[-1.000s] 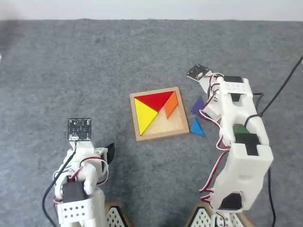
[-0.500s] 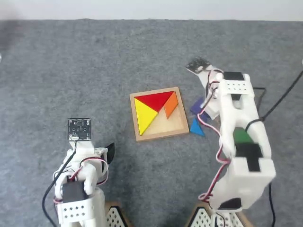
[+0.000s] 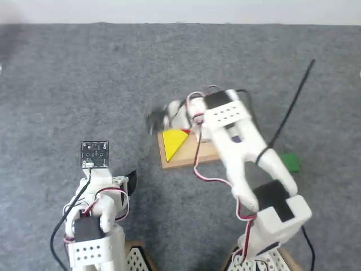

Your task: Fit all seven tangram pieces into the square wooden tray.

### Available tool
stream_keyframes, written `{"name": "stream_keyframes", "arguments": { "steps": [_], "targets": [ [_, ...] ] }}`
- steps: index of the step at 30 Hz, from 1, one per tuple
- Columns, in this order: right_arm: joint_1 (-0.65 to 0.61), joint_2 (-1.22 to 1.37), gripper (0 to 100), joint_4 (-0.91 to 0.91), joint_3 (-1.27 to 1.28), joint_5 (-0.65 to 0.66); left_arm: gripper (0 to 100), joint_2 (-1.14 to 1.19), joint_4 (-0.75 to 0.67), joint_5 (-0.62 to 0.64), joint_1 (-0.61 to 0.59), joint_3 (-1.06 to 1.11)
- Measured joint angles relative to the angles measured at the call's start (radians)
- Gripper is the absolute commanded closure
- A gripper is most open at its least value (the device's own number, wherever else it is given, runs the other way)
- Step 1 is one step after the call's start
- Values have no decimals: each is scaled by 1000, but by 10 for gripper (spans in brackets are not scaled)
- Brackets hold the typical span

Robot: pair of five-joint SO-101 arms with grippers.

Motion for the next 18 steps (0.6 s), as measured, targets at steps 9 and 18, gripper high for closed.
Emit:
{"name": "stream_keyframes", "arguments": {
  "steps": [9,18],
  "targets": [
    [-101,144,933,63,0,628,729,0,0,0,0,0],
    [-100,163,879,83,-9,684,729,0,0,0,0,0]
  ]
}}
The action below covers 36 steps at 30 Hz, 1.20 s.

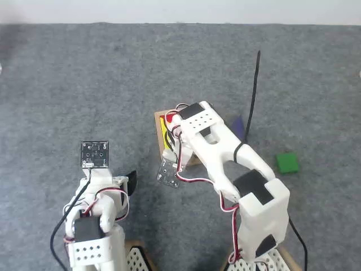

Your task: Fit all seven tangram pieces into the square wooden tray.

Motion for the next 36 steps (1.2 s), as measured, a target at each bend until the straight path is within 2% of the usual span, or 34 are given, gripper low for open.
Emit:
{"name": "stream_keyframes", "arguments": {
  "steps": [9,16,21,24,27,36],
  "targets": [
    [0,-15,879,2,0,-17,729,0,0,0,0,0],
    [0,-221,879,8,0,-130,729,0,0,0,0,0],
    [-8,-313,880,9,31,-149,729,0,0,0,0,0],
    [-46,-315,882,0,106,-104,729,0,0,0,0,0],
    [-77,-298,930,-57,157,-52,729,0,0,0,0,0],
    [-109,-89,919,-41,89,164,729,0,0,0,0,0]
  ]
}}
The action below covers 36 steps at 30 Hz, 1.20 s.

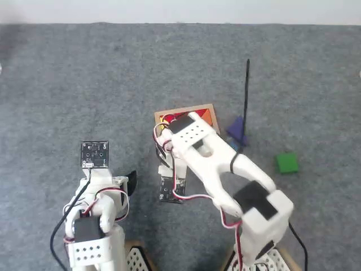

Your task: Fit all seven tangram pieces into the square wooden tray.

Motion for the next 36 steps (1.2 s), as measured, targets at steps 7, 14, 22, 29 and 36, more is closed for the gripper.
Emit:
{"name": "stream_keyframes", "arguments": {
  "steps": [7,14,22,29,36],
  "targets": [
    [9,120,918,149,-187,64,729,0,0,0,0,0],
    [43,123,853,201,-245,68,729,0,0,0,0,0],
    [48,123,670,209,-296,71,729,0,0,0,0,0],
    [100,110,658,245,-318,71,729,0,0,0,0,0],
    [141,-32,658,416,-318,-249,729,0,0,0,0,0]
  ]
}}
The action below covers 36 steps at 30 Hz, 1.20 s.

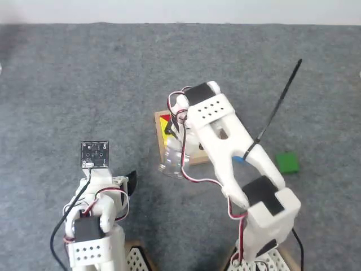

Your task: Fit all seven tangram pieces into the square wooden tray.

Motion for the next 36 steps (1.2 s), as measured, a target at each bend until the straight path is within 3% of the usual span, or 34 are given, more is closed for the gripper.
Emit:
{"name": "stream_keyframes", "arguments": {
  "steps": [7,12,18,24,36],
  "targets": [
    [6,-14,658,-218,124,-856,729,0,0,0,0,0],
    [-60,-14,657,-345,245,-1220,729,0,0,0,0,0],
    [-169,-14,657,-347,255,-1381,729,0,0,0,0,0],
    [-146,-14,656,-359,259,-1726,729,0,0,0,0,0],
    [-103,-14,656,-451,353,-1738,729,0,0,0,0,0]
  ]
}}
